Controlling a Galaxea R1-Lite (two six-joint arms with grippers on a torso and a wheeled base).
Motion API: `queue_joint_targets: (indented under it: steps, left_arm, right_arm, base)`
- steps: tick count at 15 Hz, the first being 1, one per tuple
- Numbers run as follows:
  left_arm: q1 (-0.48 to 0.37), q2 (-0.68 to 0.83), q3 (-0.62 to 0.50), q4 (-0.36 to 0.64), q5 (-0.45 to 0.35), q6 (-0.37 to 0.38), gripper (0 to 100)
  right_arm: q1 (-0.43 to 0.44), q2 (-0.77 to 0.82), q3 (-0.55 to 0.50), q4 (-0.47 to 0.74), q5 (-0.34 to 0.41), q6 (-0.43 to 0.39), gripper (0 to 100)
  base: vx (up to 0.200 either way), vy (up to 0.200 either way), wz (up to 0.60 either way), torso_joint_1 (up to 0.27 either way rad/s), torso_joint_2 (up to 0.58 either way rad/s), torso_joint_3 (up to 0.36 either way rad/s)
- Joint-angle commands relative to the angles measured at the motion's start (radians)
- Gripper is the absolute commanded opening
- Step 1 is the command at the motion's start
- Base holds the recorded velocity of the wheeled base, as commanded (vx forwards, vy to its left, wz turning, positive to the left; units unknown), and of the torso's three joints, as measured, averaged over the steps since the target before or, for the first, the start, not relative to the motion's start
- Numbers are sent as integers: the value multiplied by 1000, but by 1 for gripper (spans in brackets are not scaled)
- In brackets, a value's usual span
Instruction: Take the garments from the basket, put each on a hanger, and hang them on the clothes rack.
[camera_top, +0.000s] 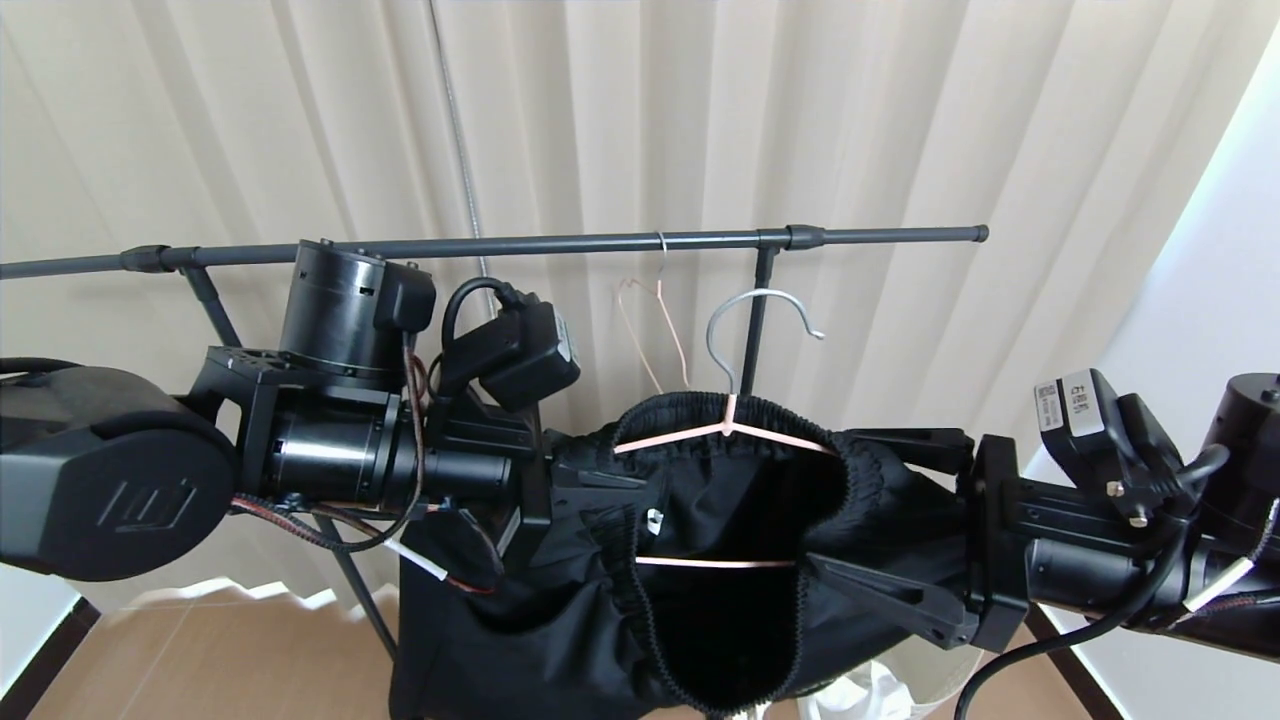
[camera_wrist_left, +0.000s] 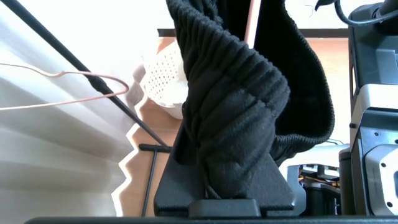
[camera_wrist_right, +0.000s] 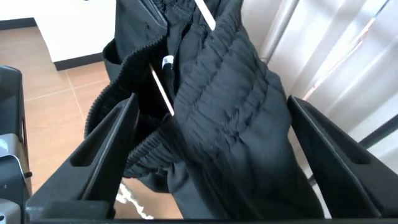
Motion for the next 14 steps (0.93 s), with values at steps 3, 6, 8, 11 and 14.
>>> queue_joint_targets:
  steps: [3, 6, 8, 11, 14]
  left_arm:
    - [38, -46, 35, -1, 0, 0, 0]
    - [67, -90, 64, -1, 0, -6, 0]
    - [87, -116, 82, -1, 0, -6, 0]
    - [101, -168, 113, -1, 0, -7, 0]
    - [129, -187, 124, -1, 0, -7, 0]
  right_arm:
    - [-74, -18, 1, 0, 101, 1, 100]
    - [-177, -3, -11, 0, 218, 1, 100]
    - [-227, 22, -20, 0, 269, 1, 100]
    - [-276, 96, -45, -3, 281, 1, 100]
    - [-312, 140, -19, -81, 379, -1, 100]
  base:
    - [0, 0, 0, 0, 0, 0]
    - [0, 0, 0, 0, 0, 0]
    - [0, 0, 0, 0, 0, 0]
    - [0, 0, 0, 0, 0, 0]
    - [0, 0, 0, 0, 0, 0]
